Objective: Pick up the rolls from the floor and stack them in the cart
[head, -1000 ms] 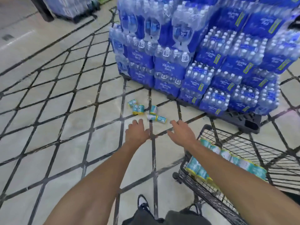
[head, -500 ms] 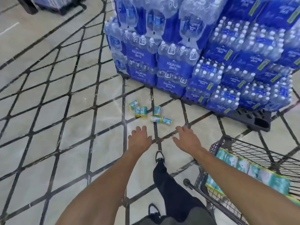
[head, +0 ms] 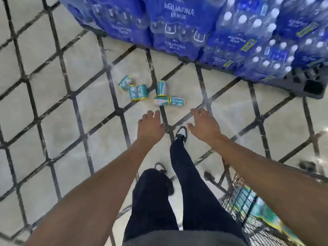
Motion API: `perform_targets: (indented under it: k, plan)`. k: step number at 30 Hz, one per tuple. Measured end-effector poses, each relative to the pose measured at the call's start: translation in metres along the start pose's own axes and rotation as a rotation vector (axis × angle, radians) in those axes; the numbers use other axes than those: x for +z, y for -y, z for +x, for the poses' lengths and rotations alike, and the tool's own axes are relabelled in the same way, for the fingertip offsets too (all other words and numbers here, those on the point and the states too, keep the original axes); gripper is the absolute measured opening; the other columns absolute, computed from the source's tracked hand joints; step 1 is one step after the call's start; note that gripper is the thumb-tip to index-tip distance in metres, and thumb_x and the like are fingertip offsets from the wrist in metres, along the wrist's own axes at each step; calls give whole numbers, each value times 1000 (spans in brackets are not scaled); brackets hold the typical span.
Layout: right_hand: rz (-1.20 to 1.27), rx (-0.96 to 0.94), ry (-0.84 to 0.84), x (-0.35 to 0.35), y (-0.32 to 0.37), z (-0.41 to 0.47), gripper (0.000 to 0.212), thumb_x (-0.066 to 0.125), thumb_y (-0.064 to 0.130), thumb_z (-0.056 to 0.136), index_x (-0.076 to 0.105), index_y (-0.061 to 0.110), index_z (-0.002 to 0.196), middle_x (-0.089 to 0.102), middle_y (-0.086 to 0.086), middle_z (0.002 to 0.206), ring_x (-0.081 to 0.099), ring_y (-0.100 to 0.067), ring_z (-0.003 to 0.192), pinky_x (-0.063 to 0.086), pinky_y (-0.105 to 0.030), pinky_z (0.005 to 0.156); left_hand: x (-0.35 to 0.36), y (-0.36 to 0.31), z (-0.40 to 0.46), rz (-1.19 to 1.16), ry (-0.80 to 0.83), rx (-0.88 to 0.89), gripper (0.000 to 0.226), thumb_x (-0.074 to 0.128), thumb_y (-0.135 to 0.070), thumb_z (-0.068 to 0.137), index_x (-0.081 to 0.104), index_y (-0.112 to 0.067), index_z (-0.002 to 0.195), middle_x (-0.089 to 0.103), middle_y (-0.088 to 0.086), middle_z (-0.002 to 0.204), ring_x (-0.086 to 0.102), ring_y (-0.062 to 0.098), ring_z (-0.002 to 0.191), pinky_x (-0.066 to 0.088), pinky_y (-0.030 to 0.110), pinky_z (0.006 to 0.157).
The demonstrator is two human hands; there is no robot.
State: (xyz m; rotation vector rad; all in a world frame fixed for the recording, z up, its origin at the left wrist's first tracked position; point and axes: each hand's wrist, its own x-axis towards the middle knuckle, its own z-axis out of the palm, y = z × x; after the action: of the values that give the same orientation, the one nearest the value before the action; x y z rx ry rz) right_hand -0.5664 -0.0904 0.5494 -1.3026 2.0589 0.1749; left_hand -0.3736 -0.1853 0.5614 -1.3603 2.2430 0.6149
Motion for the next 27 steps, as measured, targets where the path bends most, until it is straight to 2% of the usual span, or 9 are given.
perform_targets:
  k: [5, 11, 16, 18, 22, 24, 27]
  plan:
    - [-36, 17, 69, 65, -21, 137, 65, 61, 39, 94, 37, 14, 149, 49, -18, 137, 49, -40, 126, 49, -47, 97, 86, 22, 139, 15, 97, 28, 53, 54, -31, 93, 42, -10, 140, 49, 15, 130, 51, 36, 116, 45, 48, 92]
    - [-106, -14, 93, 186, -53, 313, 80, 69, 44, 89, 31, 12, 151, 45, -20, 139, 47, -38, 126, 47, -49, 100, 239, 58, 310, 103, 164, 79, 63, 58, -26, 91, 34, -10, 147, 43, 17, 140, 46, 39, 125, 42, 51, 100]
    - [-132, -49, 86, 293, -80, 442, 99, 79, 48, 78, 28, 12, 154, 40, -21, 145, 43, -40, 132, 40, -48, 110, 343, 76, 435, 238, 162, 133, 80, 65, -28, 89, 23, -11, 154, 28, 21, 156, 29, 42, 142, 26, 59, 115]
    - [-161, -71, 113, 328, -89, 479, 106, 82, 50, 74, 25, 12, 156, 38, -20, 148, 39, -40, 136, 34, -50, 115, 376, 85, 467, 285, 130, 149, 85, 71, -26, 84, 24, -9, 153, 30, 23, 152, 31, 44, 139, 27, 61, 114]
    - [-251, -102, 77, 373, -103, 521, 116, 87, 49, 66, 21, 12, 154, 42, -21, 142, 42, -42, 131, 26, -56, 118, 417, 106, 502, 392, -120, 250, 93, 73, -16, 71, 25, -3, 150, 38, 30, 143, 39, 51, 131, 31, 64, 110]
    - [-264, -103, 17, 377, -108, 534, 109, 87, 42, 66, 25, 13, 150, 46, -21, 136, 48, -43, 123, 32, -54, 111, 424, 118, 514, 417, -194, 306, 98, 74, -18, 71, 20, -5, 152, 39, 31, 141, 40, 49, 130, 31, 63, 110]
    - [-245, -110, -17, 371, -113, 547, 94, 82, 33, 70, 32, 13, 146, 51, -21, 129, 53, -43, 114, 42, -47, 95, 420, 127, 538, 417, -226, 391, 90, 73, -18, 77, 22, -6, 150, 43, 32, 135, 44, 48, 123, 35, 61, 105]
